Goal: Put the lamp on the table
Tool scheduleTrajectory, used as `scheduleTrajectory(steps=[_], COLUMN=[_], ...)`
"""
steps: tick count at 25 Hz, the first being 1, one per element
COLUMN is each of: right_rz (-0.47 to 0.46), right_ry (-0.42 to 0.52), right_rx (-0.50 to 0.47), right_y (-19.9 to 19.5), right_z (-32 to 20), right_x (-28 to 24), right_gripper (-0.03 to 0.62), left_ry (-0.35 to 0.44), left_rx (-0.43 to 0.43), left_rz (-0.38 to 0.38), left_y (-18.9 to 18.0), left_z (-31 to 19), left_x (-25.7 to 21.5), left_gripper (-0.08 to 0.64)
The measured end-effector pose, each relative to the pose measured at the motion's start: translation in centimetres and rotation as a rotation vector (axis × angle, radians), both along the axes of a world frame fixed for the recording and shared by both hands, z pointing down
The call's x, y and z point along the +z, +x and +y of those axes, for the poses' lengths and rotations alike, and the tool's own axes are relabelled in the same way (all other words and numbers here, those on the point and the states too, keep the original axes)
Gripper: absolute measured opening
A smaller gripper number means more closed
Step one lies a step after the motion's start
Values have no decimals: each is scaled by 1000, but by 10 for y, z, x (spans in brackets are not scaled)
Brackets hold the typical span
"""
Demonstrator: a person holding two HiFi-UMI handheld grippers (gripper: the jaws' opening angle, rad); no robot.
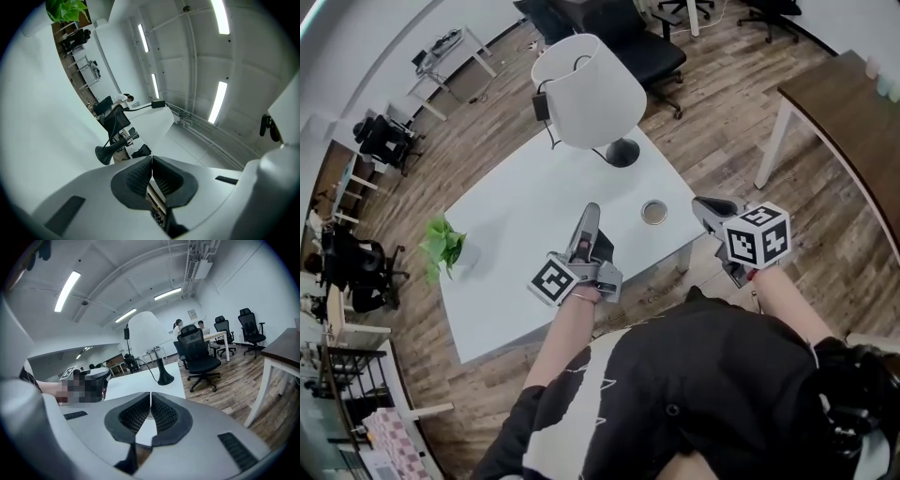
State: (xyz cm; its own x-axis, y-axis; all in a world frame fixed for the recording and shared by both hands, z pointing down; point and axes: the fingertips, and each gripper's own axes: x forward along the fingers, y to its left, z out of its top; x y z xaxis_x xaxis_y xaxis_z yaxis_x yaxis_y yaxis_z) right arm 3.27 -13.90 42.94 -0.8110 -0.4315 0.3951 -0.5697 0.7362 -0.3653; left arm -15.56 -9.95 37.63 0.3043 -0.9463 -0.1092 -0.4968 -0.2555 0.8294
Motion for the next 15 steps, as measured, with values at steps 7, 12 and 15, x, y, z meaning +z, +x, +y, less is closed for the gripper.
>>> scheduleTrajectory(steps=[7,12,15], right_rz=[-2,-9,-9], right_ry=[10,9,11], right_rx=[25,62,89], right_y=[-37,-57,-65], right_z=[30,55,70], right_x=[-10,-13,-17], right_gripper=[23,23,23], left_ry=[23,50,70], left_rx=[38,80,102], left_rz=[-20,-95,-160], left_y=[-29,-46,-52], left_z=[43,76,94], left_x=[-12,-22,-28], left_gripper=[15,15,15])
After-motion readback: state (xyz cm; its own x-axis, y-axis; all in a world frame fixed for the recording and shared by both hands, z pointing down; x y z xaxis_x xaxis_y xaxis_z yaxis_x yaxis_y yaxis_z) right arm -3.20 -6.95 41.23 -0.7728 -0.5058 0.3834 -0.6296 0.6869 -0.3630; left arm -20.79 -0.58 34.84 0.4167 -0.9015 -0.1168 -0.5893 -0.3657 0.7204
